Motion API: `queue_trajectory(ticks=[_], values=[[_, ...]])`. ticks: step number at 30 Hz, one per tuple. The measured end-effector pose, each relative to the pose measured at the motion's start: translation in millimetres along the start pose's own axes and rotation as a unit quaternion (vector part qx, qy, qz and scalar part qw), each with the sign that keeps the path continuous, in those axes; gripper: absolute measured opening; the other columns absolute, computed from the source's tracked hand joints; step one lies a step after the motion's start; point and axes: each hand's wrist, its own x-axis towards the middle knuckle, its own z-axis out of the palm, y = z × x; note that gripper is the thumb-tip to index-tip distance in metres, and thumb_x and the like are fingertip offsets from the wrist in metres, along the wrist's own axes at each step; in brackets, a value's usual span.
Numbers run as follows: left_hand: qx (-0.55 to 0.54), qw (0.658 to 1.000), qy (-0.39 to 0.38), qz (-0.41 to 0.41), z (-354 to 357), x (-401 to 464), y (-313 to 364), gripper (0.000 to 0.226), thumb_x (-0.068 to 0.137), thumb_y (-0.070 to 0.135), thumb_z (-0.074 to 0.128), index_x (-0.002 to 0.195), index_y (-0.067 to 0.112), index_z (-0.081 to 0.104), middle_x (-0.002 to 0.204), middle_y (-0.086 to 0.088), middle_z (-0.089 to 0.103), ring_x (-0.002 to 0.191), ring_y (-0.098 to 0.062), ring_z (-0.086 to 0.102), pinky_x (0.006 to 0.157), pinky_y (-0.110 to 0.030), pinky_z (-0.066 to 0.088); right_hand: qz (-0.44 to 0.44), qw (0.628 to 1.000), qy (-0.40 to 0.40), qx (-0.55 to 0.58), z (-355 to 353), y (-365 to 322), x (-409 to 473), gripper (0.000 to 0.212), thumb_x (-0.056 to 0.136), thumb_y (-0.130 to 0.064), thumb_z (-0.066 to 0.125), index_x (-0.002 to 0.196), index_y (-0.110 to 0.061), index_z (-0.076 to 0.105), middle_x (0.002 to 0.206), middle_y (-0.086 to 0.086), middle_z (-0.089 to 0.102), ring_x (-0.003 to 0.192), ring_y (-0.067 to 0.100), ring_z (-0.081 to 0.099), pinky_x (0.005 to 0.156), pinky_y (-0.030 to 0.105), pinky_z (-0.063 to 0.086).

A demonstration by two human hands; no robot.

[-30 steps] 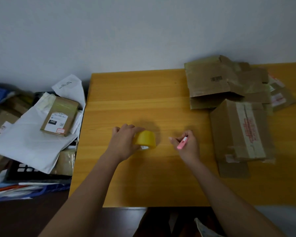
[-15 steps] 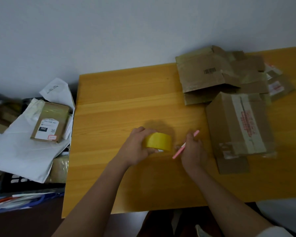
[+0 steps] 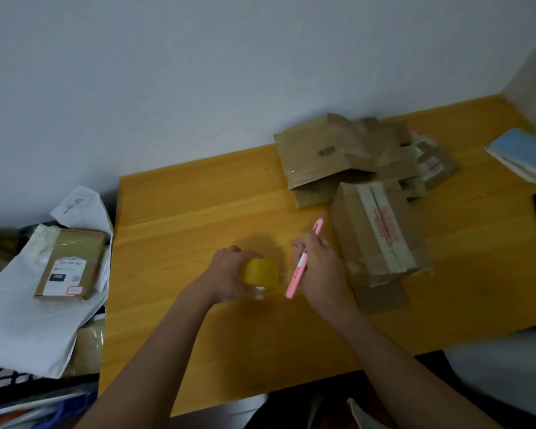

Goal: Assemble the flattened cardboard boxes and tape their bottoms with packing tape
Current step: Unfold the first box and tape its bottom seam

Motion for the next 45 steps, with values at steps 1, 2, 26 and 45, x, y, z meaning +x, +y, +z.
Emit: queue_trajectory(ticks=[1,2,26,45], values=[[-0.001,1.0,-0.004,0.008,-4,2,12,0.081,0.066,0.038,0.087,0.138,0.028,0.05,0.127,-0.009,0.046,0.121,-0.028,0.041,0.102,-0.033,0.035,-0.017,1.0,0.012,-0.001,-12,0,0,0.006,0.093,-0.018,0.051,0.087,-0.018,0.049,0.087,0.005,0.056,0.073,0.02,0.06,0.053,0.039,0.05],[-0.013,1.0,0.007,0.021,-7,5,26,0.076,0.069,0.036,0.085,0.136,0.026,0.052,0.127,-0.009,0.047,0.121,-0.026,0.042,0.101,-0.031,0.035,-0.021,0.999,0.024,-0.006,-24,3,1,0.002,0.094,-0.017,0.052,0.092,-0.016,0.054,0.088,0.003,0.055,0.071,0.017,0.058,0.052,0.035,0.049],[-0.265,0.949,0.164,-0.045,65,24,206,0.028,0.097,0.023,0.055,0.119,0.011,0.068,0.098,-0.006,0.074,0.077,-0.019,0.066,0.061,-0.03,0.053,0.18,0.961,0.185,0.101,-117,125,-55,0.012,0.095,-0.005,0.056,0.088,-0.003,0.046,0.119,0.004,0.068,0.077,0.005,0.063,0.063,0.016,0.05],[-0.225,0.949,0.181,0.125,82,36,167,0.04,0.069,0.008,0.083,0.108,0.013,0.073,0.112,0.0,0.071,0.104,-0.007,0.064,0.094,-0.026,0.052,0.081,0.989,0.113,-0.055,-97,122,-56,0.056,0.071,-0.042,0.079,0.119,-0.016,0.062,0.084,-0.011,0.046,0.074,0.008,0.044,0.055,0.009,0.025]])
